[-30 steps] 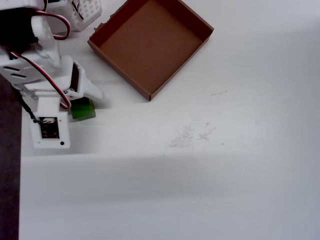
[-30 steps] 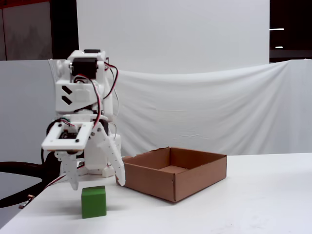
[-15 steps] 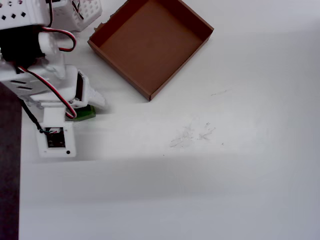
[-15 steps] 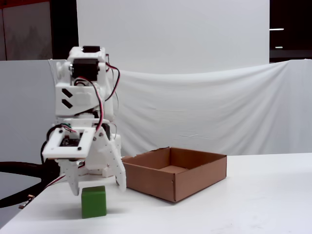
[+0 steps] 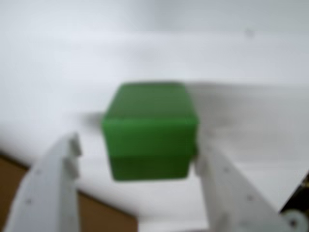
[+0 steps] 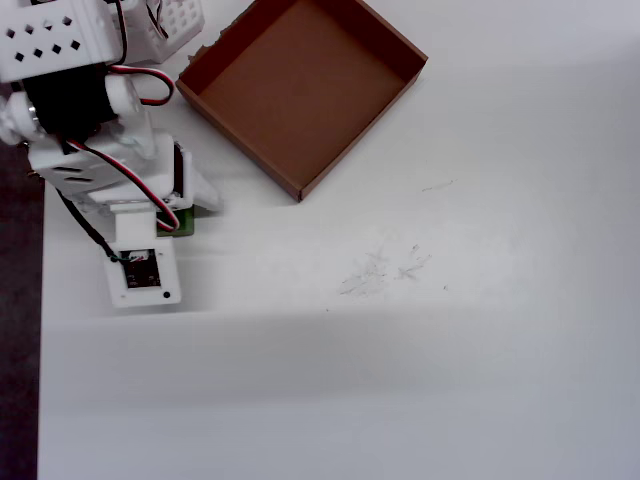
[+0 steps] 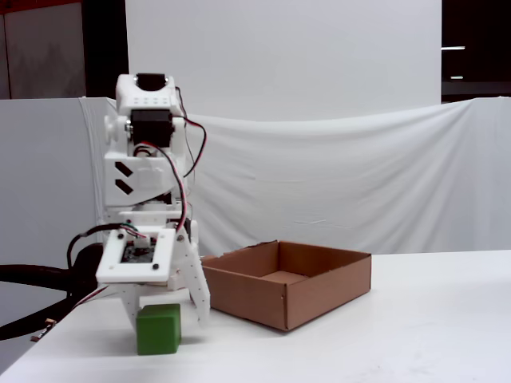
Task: Grasp a green cube and put it in a box.
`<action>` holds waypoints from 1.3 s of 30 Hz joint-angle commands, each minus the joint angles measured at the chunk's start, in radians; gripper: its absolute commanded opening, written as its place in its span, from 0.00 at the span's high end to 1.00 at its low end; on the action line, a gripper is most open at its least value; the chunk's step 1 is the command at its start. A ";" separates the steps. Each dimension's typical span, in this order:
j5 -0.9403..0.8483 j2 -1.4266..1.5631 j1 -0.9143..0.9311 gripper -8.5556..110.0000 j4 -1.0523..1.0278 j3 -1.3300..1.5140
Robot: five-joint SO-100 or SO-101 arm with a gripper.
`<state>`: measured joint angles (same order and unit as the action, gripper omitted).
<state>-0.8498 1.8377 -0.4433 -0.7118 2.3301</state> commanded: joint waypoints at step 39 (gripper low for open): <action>0.058 0.225 -0.095 0.81 -0.474 -0.379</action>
<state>-0.8145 1.9880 -0.4970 -1.1367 2.0218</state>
